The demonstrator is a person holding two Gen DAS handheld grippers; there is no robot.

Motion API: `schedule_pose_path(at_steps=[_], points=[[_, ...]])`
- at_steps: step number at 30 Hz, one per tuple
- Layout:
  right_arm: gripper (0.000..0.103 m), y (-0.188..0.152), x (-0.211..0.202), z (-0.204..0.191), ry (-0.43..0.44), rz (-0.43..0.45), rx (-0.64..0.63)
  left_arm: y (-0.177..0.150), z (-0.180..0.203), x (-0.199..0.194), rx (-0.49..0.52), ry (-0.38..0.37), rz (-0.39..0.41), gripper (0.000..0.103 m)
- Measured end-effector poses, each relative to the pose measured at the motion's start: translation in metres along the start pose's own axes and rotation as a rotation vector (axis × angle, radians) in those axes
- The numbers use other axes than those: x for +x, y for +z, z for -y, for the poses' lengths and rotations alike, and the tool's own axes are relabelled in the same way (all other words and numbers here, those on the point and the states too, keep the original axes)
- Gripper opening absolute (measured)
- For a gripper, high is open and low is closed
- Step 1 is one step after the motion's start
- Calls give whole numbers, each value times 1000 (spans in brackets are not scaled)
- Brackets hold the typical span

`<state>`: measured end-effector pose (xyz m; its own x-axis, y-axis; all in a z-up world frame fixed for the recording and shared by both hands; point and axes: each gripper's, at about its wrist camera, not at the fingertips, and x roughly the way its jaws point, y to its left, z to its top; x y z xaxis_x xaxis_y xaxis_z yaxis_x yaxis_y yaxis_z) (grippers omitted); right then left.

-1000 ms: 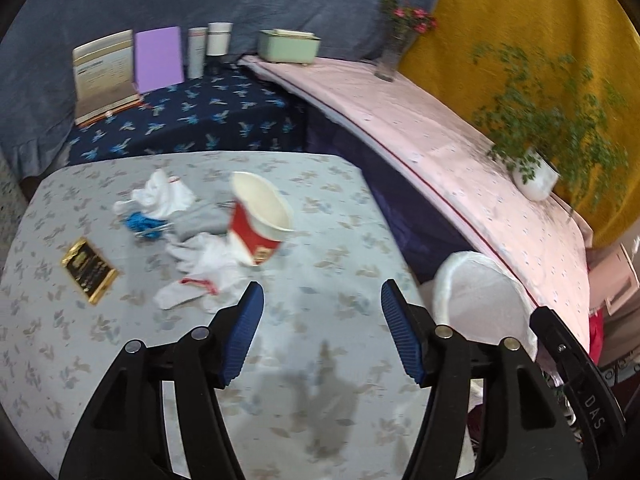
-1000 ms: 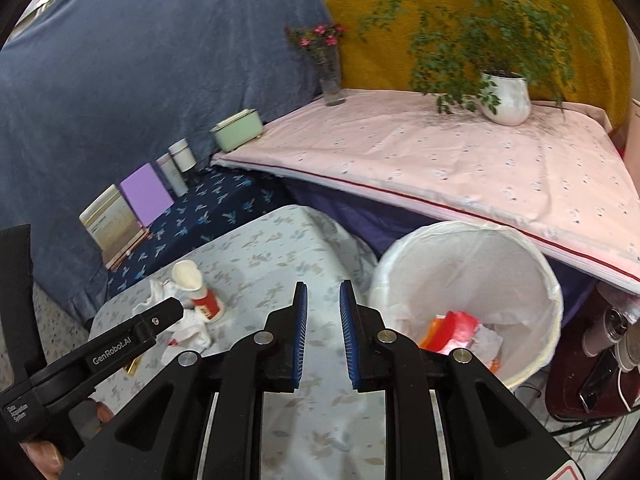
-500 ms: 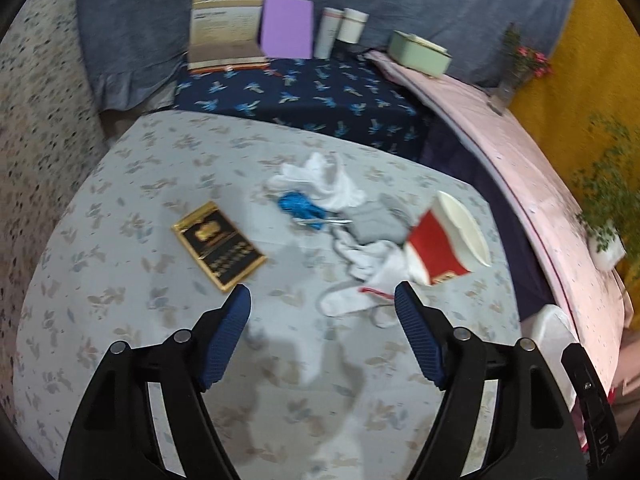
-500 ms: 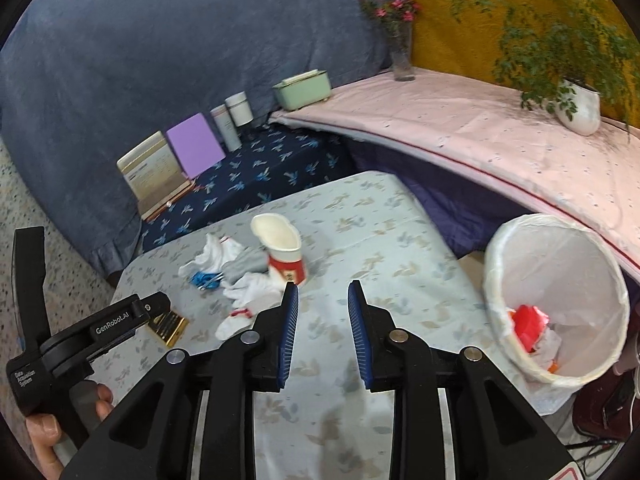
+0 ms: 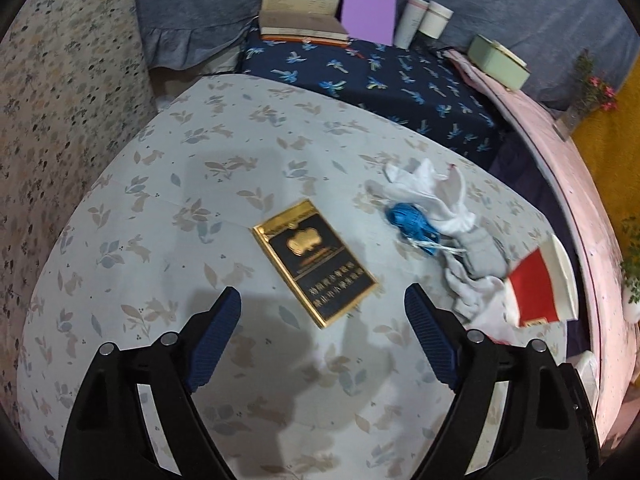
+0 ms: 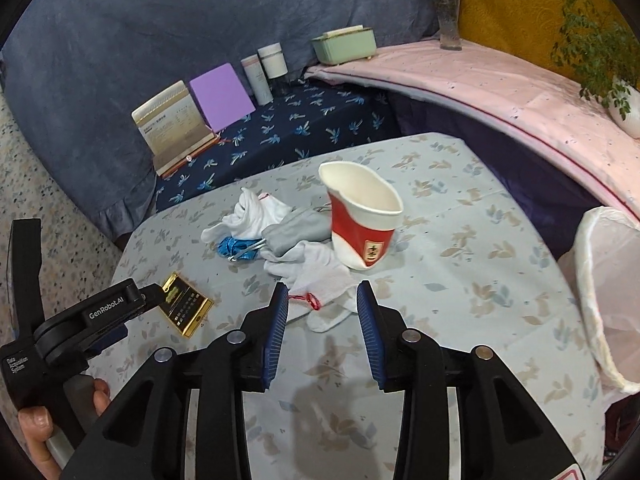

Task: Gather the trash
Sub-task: 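Grasp the black-and-gold cigarette box with the left gripper while the right grasps the white glove, then carry the cigarette box and white glove to the wastebasket and open both grippers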

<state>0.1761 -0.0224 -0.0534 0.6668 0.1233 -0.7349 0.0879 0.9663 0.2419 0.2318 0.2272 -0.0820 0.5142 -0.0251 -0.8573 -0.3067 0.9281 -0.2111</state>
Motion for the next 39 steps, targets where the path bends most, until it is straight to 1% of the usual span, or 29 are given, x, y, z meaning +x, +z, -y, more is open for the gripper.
schedule_pose_path(at_steps=[7, 13, 17, 19, 23, 26, 27, 28, 29, 31, 32, 34, 36, 39], points=[[37, 2, 40, -6, 0, -49, 1, 13, -7, 30, -65, 40, -58, 81], [37, 8, 66, 0, -6, -81, 27, 20, -6, 54, -97, 86, -92, 81], [37, 8, 79, 4, -10, -99, 34, 20, -3, 70, -89, 107, -117, 81], [37, 7, 84, 5, -10, -109, 35, 19, -1, 73, -78, 120, -111, 83], [37, 1, 92, 7, -10, -128, 34, 17, 5, 77, -37, 153, -101, 83], [37, -4, 95, 5, -11, -132, 22, 15, 9, 78, 0, 183, -85, 80], [37, -4, 96, 5, -13, -128, 16, 13, 10, 78, 16, 198, -74, 75], [37, -5, 96, 4, -17, -125, 9, 12, 11, 77, 24, 206, -63, 68], [35, -5, 96, 2, -22, -124, 1, 11, 11, 76, 32, 205, -52, 65], [29, -6, 96, 2, -25, -125, -6, 9, 10, 73, 40, 187, -45, 60], [21, -7, 96, 2, -23, -128, -6, 8, 10, 71, 41, 181, -43, 59], [17, -8, 95, 1, -11, -136, -6, 6, 10, 69, 43, 168, -42, 58], [10, -9, 92, 1, -3, -137, -8, 3, 11, 66, 50, 156, -44, 57], [8, -9, 84, -1, 10, -129, -9, -2, 16, 60, 60, 127, -53, 56]])
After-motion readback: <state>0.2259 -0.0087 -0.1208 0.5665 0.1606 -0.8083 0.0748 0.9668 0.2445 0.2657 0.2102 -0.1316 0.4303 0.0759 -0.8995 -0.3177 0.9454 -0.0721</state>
